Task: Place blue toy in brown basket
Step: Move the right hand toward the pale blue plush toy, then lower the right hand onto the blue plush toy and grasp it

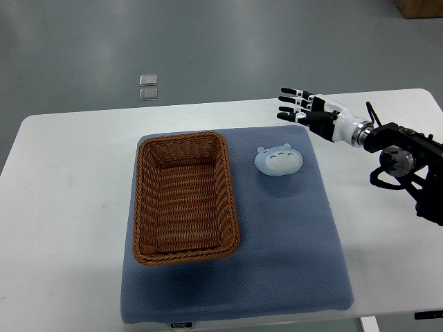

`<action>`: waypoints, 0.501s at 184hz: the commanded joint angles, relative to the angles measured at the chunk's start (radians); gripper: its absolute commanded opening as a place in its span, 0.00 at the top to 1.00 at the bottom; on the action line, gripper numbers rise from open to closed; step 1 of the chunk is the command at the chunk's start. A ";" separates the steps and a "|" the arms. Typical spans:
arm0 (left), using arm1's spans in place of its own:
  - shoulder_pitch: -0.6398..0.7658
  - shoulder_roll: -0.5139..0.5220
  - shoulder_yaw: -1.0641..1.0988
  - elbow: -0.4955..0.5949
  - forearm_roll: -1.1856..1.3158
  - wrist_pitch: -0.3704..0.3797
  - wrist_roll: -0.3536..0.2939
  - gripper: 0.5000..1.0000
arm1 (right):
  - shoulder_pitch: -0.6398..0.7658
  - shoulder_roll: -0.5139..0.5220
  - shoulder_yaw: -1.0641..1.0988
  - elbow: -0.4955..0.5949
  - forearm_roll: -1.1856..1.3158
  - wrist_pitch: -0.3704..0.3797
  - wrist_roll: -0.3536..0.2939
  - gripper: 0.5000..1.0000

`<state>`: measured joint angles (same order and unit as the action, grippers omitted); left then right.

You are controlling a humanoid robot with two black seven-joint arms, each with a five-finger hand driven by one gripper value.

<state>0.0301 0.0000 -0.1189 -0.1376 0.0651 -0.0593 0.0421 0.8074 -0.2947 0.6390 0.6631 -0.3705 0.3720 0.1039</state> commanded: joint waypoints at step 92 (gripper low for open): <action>-0.009 0.000 0.002 0.007 0.001 0.010 -0.001 0.00 | 0.121 -0.115 -0.079 0.158 -0.818 0.125 0.092 0.16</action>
<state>0.0220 0.0000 -0.1180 -0.1317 0.0662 -0.0489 0.0414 0.8916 -0.3990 0.6131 0.8200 -1.1159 0.4896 0.1973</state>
